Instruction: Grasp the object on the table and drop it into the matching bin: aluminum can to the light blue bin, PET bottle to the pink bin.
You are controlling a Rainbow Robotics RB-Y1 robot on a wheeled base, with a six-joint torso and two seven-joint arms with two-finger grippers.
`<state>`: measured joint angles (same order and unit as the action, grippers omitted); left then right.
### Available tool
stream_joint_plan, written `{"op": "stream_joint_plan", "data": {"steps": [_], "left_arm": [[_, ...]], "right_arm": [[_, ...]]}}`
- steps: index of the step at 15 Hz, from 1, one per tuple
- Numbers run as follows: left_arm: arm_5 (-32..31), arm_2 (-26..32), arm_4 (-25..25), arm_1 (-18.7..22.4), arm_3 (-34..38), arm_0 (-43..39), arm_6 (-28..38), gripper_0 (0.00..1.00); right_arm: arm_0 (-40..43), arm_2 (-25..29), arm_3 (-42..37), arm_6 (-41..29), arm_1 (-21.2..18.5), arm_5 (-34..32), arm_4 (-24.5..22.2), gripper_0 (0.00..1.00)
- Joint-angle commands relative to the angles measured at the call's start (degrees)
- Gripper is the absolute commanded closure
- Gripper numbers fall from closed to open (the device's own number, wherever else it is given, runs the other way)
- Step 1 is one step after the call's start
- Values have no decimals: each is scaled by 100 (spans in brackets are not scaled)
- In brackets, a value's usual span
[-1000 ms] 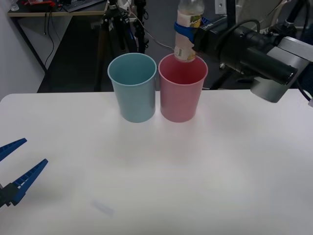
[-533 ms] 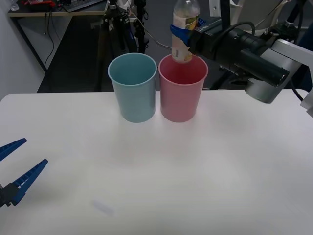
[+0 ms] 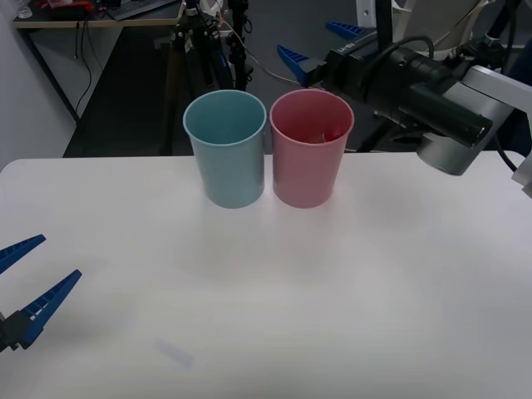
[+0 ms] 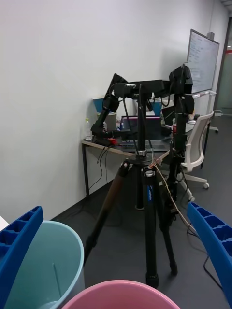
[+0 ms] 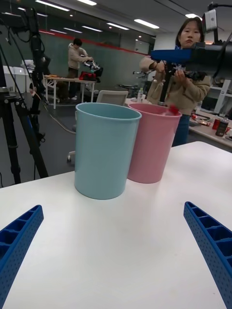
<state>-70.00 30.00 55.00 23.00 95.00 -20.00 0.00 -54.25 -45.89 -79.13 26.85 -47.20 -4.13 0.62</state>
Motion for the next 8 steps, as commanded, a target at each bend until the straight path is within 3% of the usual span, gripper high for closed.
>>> {"op": "stream_joint_plan", "data": {"steps": [1, 8], "left_arm": [[0, 0, 0, 0, 0, 0, 0, 0], [0, 0, 0, 0, 0, 0, 0, 0]], "right_arm": [[2, 1, -23, 4, -9, 0, -1, 0], [46, 27, -181, -4, -149, 53, 70, 0]]}}
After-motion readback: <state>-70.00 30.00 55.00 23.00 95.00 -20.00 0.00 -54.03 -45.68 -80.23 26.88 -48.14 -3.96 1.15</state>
